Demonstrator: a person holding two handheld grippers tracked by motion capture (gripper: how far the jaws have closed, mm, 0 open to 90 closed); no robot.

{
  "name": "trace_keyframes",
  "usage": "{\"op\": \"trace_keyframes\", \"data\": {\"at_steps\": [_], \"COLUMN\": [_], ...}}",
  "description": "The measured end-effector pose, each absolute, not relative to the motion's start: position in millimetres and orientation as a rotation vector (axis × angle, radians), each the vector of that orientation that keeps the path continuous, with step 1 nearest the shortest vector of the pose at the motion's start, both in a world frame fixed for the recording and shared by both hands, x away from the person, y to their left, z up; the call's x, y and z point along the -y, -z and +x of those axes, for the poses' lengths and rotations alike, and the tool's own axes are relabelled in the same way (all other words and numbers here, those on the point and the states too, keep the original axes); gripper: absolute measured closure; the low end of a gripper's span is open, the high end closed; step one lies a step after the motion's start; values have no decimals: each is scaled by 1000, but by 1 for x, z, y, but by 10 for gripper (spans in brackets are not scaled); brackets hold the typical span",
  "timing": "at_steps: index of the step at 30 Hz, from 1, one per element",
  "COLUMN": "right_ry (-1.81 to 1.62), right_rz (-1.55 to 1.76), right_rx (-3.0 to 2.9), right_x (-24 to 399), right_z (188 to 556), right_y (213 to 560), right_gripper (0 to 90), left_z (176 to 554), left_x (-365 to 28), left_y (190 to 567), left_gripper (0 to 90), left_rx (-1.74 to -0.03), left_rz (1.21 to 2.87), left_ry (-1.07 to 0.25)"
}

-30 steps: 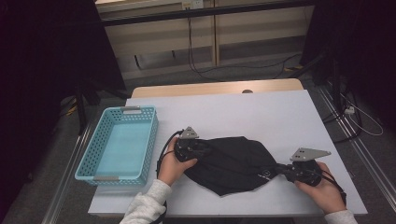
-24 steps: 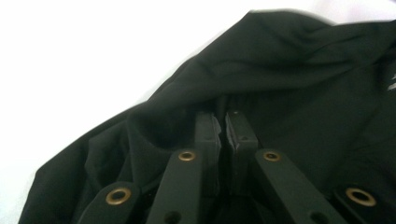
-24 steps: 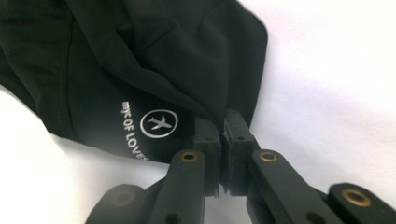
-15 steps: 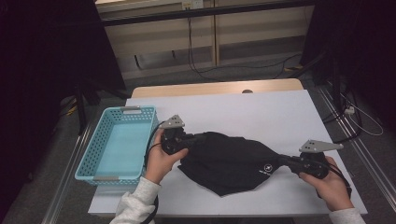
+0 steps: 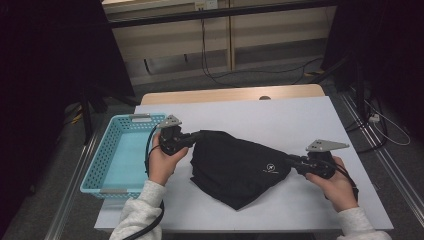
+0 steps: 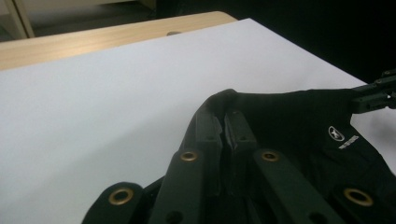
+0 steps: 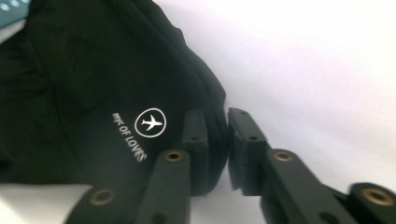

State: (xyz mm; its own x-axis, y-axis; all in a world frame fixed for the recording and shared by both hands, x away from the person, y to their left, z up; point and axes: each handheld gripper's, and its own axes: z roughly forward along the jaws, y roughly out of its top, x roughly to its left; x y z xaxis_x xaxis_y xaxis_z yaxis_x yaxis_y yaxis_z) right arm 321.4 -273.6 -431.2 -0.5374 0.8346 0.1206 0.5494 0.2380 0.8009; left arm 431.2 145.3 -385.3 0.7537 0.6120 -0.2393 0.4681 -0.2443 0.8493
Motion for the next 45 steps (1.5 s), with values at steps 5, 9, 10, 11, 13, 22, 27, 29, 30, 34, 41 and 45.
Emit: {"op": "trace_keyframes", "data": {"at_steps": [5,9,10,11,13,22,27,29,30,34,41,45], "right_ry": [-1164,-1192,-1188,-1182,-1164,-1244,-1308,-1316,-1317,-1319,-1293,-1291], "right_rz": [1308,1328,1339,1355,1348,1318,1283,1262,1255,1233,1242,1253], "right_rx": [-2216,-2215,-2215,-2215,-2222,-2169,-2079,-2051,-2036,-2006,-1997,-1989], "right_x": [270,266,265,264,263,268,278,280,281,282,281,281], "right_z": [325,330,331,332,334,330,333,338,341,353,364,367], "right_y": [443,447,448,450,451,434,405,393,387,369,365,367], "right_gripper": [752,731,725,726,781,869,870,870,870,871,870,870], "left_z": [433,433,433,433,433,435,441,444,446,451,456,456], "left_x": [-147,-146,-145,-145,-145,-151,-157,-157,-158,-158,-155,-154], "left_y": [391,391,391,390,390,385,376,372,371,363,353,351], "left_gripper": [862,861,862,861,861,861,861,861,861,861,862,862], "left_rx": [-843,-839,-841,-841,-837,-845,-856,-861,-865,-867,-862,-860], "left_rz": [1901,1912,1911,1912,1916,1895,1872,1858,1849,1827,1802,1799], "left_ry": [-164,-161,-161,-162,-162,-161,-170,-172,-169,-182,-198,-206]}}
